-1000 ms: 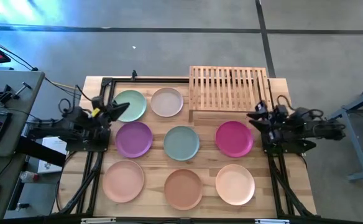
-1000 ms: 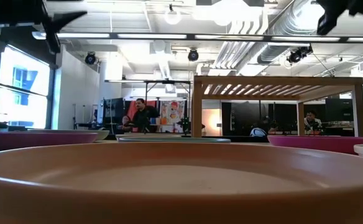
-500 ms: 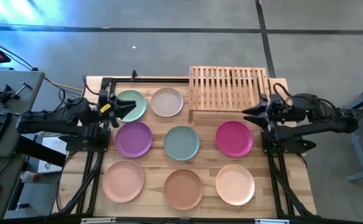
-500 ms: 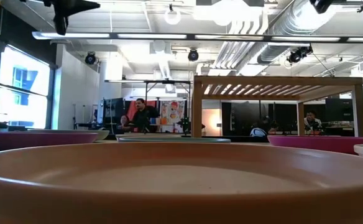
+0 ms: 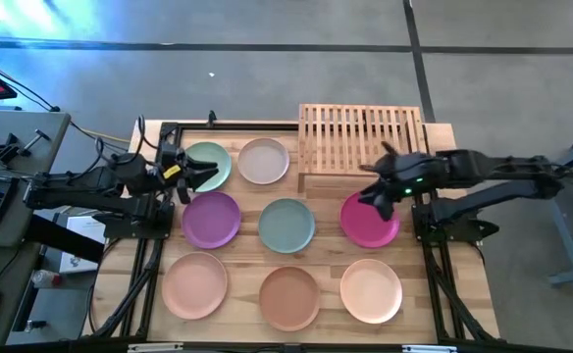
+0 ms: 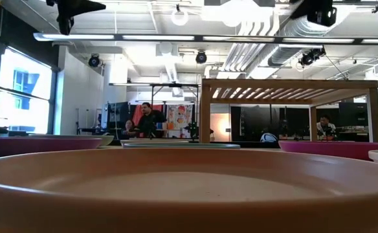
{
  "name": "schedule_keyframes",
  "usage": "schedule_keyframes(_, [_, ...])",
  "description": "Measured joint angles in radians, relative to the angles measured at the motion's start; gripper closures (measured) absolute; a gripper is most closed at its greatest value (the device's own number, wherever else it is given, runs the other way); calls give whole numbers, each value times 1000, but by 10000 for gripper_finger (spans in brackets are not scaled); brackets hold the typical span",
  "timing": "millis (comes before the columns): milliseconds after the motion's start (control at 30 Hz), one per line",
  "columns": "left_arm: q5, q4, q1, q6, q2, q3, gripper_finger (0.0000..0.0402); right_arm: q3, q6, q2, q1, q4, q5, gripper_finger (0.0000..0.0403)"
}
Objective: Place and stack plates onto a shelf
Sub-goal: Put the pink plate on the shelf
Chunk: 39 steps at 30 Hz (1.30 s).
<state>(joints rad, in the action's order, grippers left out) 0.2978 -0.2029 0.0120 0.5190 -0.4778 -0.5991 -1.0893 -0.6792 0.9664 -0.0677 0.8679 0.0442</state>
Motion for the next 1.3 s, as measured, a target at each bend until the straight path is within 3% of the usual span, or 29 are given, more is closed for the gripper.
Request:
schedule_keyframes(333, [-8,-94,0,-56,0,0,296,0,-175,202,-8,71,-46,279])
schedule_keyframes(667, [-7,-93,0,-87,0,0,296,-1,-285,365,-100,81,-28,279])
schedule_keyframes(1300, [-7,-93,0,-86,0,0,296,-1,-285,688,-177,93,24,279])
